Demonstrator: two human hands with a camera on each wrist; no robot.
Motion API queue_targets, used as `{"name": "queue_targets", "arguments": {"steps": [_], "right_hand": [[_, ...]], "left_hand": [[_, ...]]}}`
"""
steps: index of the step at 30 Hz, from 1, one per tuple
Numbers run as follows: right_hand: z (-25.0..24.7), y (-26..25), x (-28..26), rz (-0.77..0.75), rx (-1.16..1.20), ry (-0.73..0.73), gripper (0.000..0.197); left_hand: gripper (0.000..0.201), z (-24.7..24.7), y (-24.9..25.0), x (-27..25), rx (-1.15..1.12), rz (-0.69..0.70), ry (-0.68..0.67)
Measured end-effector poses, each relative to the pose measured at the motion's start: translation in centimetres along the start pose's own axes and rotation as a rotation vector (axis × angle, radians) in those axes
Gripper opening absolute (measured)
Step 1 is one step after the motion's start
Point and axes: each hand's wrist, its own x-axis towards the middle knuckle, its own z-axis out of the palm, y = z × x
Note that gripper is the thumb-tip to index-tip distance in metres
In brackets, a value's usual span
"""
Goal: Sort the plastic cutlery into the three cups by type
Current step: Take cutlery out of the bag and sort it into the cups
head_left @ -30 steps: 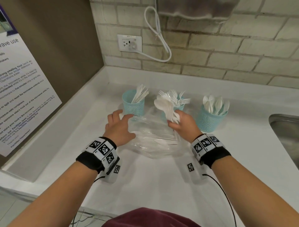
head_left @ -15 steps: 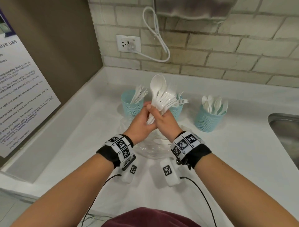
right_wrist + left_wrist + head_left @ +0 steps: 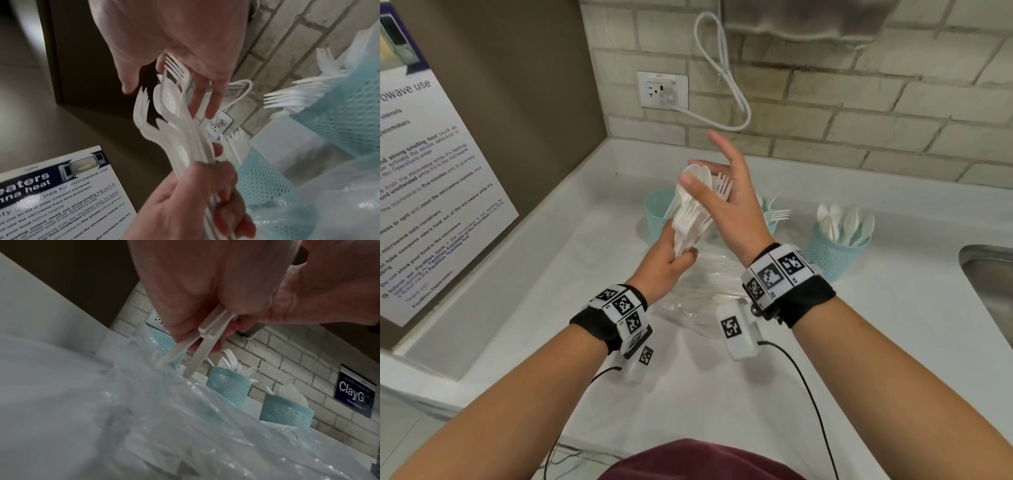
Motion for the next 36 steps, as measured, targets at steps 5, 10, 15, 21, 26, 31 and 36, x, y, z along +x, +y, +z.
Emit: {"name": "queue_targets", "arguments": {"steps": [5, 10, 15, 21, 26, 31, 36], "right_hand": [[1.4, 1.7, 0.6, 0.043, -0.236, -0.18, 0.031], [1.6, 4.1, -1.3, 0.265, -0.294, -0.454, 0.046], [1.2, 3.6, -0.8, 0.307, -0.174, -0.365, 0.048], [-0.2, 2.7, -0.1, 0.274, -0.122, -0.186, 0.028], [0.0, 2.5, -0.6, 0.187, -0.218, -0.125, 0.036], [-0.4, 1.9, -0.6, 0.172, -0.174, -0.091, 0.031], [-0.5, 2.2, -1.0, 0.144, -0.136, -0.02, 0.028]], "left_hand": [[0.042, -0.4, -1.8, -0.2, -0.067, -0.152, 0.109], [0.034, -0.8, -2.7, -0.4, -0.14, -0.229, 0.069], [0.015, -1.2, -3.6, -0.7, -0.051, -0.294, -0.006], [0.02, -1.9, -1.6, 0.2, -0.186, -0.161, -0.016], [0.031, -1.8, -0.1, 1.1, -0.226, -0.101, -0.007], [0.056, -1.3, 0.1, 1.3, -0.268, -0.066, 0.007], [0.058, -1.1, 0.9, 1.4, -0.332, -0.097, 0.063]]}}
